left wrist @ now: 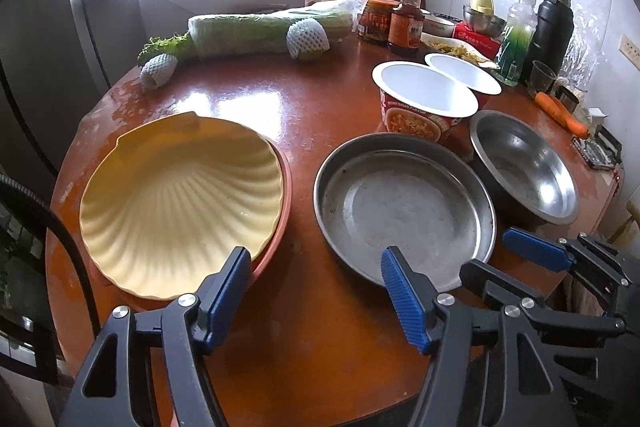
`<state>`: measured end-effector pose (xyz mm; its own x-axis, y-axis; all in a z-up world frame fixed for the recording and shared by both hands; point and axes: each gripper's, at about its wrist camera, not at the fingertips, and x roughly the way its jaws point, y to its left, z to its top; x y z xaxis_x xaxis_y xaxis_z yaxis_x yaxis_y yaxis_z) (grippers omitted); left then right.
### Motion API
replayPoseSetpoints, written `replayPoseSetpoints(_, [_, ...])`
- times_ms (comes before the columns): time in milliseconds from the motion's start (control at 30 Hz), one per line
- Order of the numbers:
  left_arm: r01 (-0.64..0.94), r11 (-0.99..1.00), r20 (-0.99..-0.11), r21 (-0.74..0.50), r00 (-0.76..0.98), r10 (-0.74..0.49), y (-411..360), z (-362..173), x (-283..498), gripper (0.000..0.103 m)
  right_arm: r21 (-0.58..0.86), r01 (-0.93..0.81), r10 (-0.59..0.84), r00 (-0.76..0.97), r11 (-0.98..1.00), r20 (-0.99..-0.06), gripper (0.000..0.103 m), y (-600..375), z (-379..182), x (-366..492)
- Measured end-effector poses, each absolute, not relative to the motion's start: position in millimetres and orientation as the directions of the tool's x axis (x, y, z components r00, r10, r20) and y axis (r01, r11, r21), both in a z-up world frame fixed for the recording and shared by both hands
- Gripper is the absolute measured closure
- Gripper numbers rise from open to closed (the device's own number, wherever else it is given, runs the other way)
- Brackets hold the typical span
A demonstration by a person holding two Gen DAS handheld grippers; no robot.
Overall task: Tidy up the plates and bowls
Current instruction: 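Move both grippers to the flat steel pan rim and close on it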
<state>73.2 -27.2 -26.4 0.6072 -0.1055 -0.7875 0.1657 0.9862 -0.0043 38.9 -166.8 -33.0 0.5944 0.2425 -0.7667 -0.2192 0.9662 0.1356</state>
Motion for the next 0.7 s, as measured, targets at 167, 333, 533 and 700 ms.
replayPoseSetpoints(167, [0.17,0.985,-0.781,-0.007,0.614,-0.112,-27.8,-24.3,65.0,0.045,0.104,-0.233,0.228,0.608,0.967,-0.76,0.057,-160.4,-36.1,44.8])
replayPoseSetpoints(333, [0.194,0.98,-0.802,-0.047,0.578,-0.153,-32.7,-30.1,61.9,0.045,0.083,-0.248,0.222,0.607,0.965,-0.763,0.065,-162.0,-38.3,49.3])
replayPoseSetpoints(533, [0.171,0.983,-0.808,-0.073,0.567,-0.158,-31.3,-33.1,65.3,0.045,0.047,-0.293,0.222,0.601,0.955,-0.768,0.066,-160.1,-37.5,47.3])
replayPoseSetpoints(700, [0.146,0.982,-0.82,-0.12,0.543,-0.181,-27.7,-38.4,74.8,0.045,0.06,-0.283,0.226,0.602,0.957,-0.766,0.066,-163.2,-38.3,52.4])
